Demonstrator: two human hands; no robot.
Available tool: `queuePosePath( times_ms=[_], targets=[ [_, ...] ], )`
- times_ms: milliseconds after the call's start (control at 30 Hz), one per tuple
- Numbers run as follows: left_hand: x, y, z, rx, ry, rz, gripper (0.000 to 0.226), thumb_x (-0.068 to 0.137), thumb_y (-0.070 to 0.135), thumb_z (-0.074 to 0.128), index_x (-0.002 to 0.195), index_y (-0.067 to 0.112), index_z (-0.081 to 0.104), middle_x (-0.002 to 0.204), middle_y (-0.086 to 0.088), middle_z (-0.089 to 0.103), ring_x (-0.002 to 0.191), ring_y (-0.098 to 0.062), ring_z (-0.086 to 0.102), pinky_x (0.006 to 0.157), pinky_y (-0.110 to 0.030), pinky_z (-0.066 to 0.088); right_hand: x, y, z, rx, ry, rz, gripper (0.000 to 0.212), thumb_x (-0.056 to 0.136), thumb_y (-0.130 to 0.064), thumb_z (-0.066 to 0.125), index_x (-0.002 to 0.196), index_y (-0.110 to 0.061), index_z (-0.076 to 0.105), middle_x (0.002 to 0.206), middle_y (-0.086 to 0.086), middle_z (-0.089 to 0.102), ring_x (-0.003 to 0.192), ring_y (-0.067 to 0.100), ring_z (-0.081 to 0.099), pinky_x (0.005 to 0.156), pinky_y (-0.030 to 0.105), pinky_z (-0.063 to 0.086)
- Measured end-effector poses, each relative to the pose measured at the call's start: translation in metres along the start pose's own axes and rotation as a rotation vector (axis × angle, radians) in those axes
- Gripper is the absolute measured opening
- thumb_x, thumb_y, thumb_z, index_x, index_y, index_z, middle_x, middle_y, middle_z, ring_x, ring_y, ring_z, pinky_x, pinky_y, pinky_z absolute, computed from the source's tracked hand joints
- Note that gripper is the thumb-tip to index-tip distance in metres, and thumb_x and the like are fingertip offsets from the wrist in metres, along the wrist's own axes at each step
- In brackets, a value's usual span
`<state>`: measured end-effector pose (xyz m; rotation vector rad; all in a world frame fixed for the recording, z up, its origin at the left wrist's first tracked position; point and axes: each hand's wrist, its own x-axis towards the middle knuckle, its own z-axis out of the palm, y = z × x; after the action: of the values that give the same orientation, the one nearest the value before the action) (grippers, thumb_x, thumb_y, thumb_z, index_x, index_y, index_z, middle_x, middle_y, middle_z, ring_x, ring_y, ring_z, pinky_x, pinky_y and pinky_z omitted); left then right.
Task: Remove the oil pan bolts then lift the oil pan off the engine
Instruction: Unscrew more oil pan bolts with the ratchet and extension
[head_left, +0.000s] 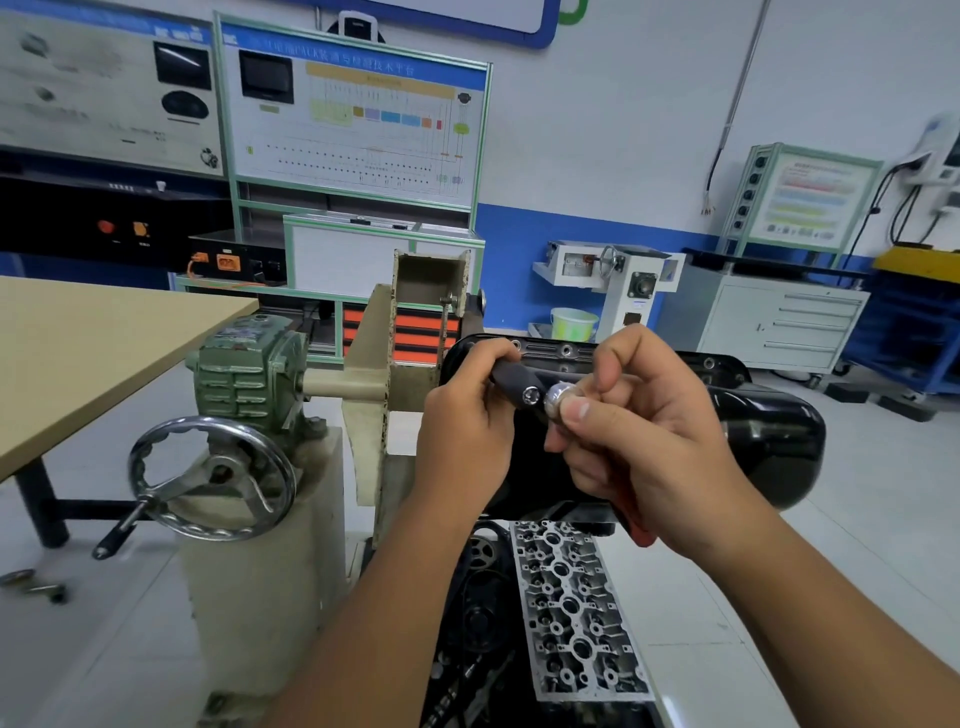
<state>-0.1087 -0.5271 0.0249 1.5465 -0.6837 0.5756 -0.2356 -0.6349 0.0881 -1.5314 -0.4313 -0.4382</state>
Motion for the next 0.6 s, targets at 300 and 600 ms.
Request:
queuePosePath(
  times_ms=[300, 600],
  targets=[
    [-0.001, -0.001, 0.0, 0.023, -0.013, -0.008, 0.039, 0.092, 0.0, 0.066, 0.108, 0.036, 0.062, 0.079, 0.016, 0.062, 0.068, -0.01, 0.057, 0.061, -0.036, 0.051, 0.002, -0.001, 0.005, -0.025, -0.048, 0.024, 0.027, 0.089, -0.003, 0.063, 0.082, -0.023, 0.047, 0.071, 0.029, 0.061, 0.045, 0.019, 0.037, 0.045, 0.036, 0.021],
    [-0.003, 0.003, 0.001, 0.029, -0.013, 0.0, 0.042, 0.091, -0.002, 0.054, 0.11, 0.036, 0.062, 0.09, 0.011, 0.069, 0.083, -0.018, 0.066, 0.07, -0.045, 0.055, 0.0, -0.006, -0.004, -0.15, -0.096, -0.004, 0.024, 0.087, -0.017, 0.072, 0.084, -0.025, 0.049, 0.074, 0.017, 0.065, 0.06, 0.027, 0.051, 0.046, 0.028, 0.036]
  ],
)
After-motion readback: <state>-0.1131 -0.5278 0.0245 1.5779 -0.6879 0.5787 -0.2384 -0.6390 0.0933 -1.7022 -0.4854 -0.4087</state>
